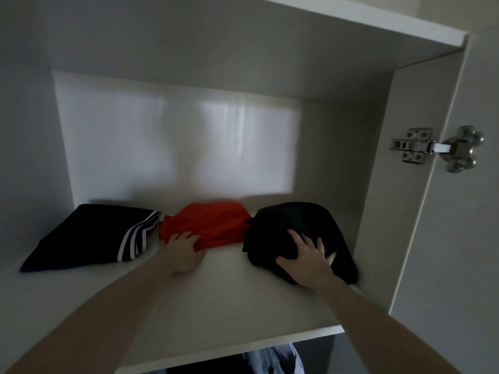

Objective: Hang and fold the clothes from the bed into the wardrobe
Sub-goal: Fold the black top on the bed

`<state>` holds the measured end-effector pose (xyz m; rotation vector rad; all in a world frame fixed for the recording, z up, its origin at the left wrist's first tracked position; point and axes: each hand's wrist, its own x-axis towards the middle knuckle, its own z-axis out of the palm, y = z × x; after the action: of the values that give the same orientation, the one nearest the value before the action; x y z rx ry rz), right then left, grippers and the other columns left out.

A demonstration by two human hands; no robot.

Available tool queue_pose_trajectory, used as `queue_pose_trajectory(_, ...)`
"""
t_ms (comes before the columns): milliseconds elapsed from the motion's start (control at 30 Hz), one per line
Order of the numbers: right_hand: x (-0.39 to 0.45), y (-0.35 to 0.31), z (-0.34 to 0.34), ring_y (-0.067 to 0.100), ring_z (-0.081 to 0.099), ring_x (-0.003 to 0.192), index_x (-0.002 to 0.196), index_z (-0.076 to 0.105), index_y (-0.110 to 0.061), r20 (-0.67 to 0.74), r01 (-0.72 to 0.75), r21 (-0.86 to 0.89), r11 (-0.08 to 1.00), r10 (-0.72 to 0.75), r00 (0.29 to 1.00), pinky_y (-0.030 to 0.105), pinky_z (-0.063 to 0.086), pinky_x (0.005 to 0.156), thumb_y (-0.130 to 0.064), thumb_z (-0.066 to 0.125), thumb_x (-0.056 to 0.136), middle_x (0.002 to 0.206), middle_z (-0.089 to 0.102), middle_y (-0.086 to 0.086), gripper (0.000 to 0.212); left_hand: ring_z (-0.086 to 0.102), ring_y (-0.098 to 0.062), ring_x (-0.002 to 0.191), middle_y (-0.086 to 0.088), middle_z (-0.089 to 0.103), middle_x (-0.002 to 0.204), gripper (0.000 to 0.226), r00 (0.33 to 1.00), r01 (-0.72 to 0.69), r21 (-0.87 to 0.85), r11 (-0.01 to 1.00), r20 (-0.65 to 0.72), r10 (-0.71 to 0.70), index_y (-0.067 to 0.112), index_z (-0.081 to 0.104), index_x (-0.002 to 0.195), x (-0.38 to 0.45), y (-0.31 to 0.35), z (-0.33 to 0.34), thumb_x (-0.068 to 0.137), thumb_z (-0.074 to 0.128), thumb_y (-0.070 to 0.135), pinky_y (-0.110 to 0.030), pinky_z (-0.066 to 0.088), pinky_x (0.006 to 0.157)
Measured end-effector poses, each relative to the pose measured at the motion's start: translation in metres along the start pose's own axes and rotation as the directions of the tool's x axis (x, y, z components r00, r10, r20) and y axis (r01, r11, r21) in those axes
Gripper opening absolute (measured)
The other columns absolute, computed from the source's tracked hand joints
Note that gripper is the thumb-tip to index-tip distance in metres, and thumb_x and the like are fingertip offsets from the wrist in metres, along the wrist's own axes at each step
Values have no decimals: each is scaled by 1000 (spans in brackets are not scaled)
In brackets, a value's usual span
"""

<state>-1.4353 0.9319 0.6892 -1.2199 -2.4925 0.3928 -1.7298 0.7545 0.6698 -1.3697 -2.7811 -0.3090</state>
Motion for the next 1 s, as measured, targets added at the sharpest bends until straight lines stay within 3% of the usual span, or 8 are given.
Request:
queue_pose_trajectory(67, 20, 3, -1, 37, 1, 157, 157, 10, -52, 23, 10, -13, 1000, -10, 1000, 75, 3, 117, -73, 53, 80, 169, 17, -9, 91, 14, -27, 156, 2, 17, 170, 63, 999, 34, -43, 999, 11, -34, 32, 27, 161, 3, -21, 10, 104, 34, 58, -47, 14, 126)
queue_pose_trajectory(167, 48, 9, -7, 37, 2, 157, 158, 13, -51, 59, 5, -29, 1000, -3, 998, 74, 4, 118, -69, 53, 84, 169, 18, -11, 86, 17, -27, 155, 5, 23, 168, 57, 994, 56, -107, 993, -91, -66, 32, 34, 156, 3, -26, 15, 104, 38, 55, -46, 16, 126)
queue_pose_trajectory(267, 73, 16, -10, 36, 1, 157, 158, 15, -50, 97, -7, -27, 1000, 10, 995, 75, 4, 118, -61, 52, 87, 169, 16, -14, 81, 17, -28, 154, 9, 31, 163, 50, 974, 120, -141, 983, -176, -144, 34, 42, 147, 0, -22, 16, 100, 44, 52, -52, 6, 127)
queue_pose_trajectory(400, 100, 13, -4, 37, -1, 157, 158, 15, -49, 140, -25, -46, 999, 31, 990, 76, 4, 116, -53, 50, 91, 170, 13, -14, 76, 14, -33, 155, 5, 35, 162, 54, 955, 176, -111, 978, -222, -197, 29, 42, 145, -3, -18, 17, 96, 45, 51, -49, -3, 127)
queue_pose_trajectory(533, 114, 4, 13, 37, -3, 157, 159, 12, -47, 114, -32, -88, 996, 42, 993, 77, 4, 116, -53, 45, 90, 170, 10, -11, 77, 10, -36, 156, -1, 28, 166, 66, 933, 239, -75, 968, -260, -250, 25, 39, 150, -1, -17, 19, 94, 43, 58, -46, -2, 127)
queue_pose_trajectory(733, 114, 1, 23, 33, -3, 158, 162, 3, -42, 63, -17, -148, 989, 27, 998, 73, 0, 118, -59, 41, 93, 172, 4, -6, 81, 8, -32, 156, -4, 20, 168, 66, 933, 233, -149, 961, -245, -264, 25, 38, 151, 1, -16, 17, 93, 46, 56, -48, 7, 127)
queue_pose_trajectory(900, 71, -11, 43, 32, -11, 158, 163, -11, -30, -50, -63, -174, 983, 55, 997, 66, -6, 122, -59, 36, 98, 173, -7, 4, 85, 12, -33, 155, -7, 24, 166, 65, 926, 200, -156, 967, -293, -239, 21, 42, 146, 0, -15, 18, 89, 55, 50, -52, 12, 125)
queue_pose_trajectory(1000, 44, -21, 45, 32, -18, 157, 163, -13, -29, -41, -83, -118, 989, 79, 996, 62, -8, 124, -64, 36, 97, 171, -18, 3, 89, 14, -34, 154, -10, 29, 163, 66, 922, 184, -114, 976, -323, -211, 18, 42, 146, -2, -15, 18, 88, 57, 46, -53, 9, 125)
